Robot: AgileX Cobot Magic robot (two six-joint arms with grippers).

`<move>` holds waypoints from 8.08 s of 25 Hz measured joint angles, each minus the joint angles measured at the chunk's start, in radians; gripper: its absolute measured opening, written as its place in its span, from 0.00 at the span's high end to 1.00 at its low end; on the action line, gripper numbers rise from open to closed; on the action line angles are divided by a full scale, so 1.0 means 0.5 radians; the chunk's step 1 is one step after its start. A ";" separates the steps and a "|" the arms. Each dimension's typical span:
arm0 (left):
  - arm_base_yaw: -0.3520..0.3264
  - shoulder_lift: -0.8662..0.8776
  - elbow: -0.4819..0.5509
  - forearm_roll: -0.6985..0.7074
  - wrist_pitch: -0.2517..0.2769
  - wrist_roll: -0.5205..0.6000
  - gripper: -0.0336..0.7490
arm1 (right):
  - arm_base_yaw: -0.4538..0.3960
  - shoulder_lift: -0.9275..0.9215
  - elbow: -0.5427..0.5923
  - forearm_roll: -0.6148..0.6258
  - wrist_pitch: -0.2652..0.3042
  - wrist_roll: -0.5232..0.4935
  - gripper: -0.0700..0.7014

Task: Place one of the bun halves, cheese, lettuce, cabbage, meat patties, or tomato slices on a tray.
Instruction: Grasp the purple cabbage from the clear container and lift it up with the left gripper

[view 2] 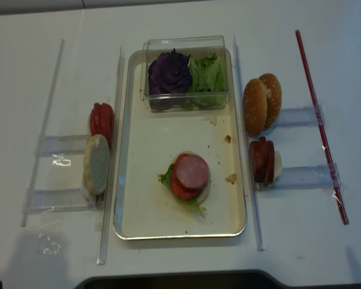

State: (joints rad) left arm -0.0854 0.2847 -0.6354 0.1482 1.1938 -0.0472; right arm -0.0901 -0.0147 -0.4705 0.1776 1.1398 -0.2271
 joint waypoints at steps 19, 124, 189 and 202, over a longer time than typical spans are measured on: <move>-0.609 0.819 -0.483 0.218 0.000 -0.064 0.40 | 0.000 0.000 0.000 -0.004 0.000 0.004 0.02; -0.705 3.960 -2.999 -0.405 0.085 -0.010 0.40 | 0.000 0.000 0.003 -0.103 -0.011 0.160 0.02; -0.705 3.785 -3.016 -0.250 0.090 -0.060 0.75 | 0.003 0.000 0.003 -0.131 -0.011 0.204 0.02; -0.705 3.647 -3.015 -0.270 0.101 -0.056 0.75 | 0.003 0.000 0.003 -0.131 -0.015 0.206 0.02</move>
State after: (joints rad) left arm -0.4381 2.1082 -2.1430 0.0134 1.2444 -0.0754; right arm -0.0884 -0.0147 -0.4690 0.1124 1.1320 -0.1239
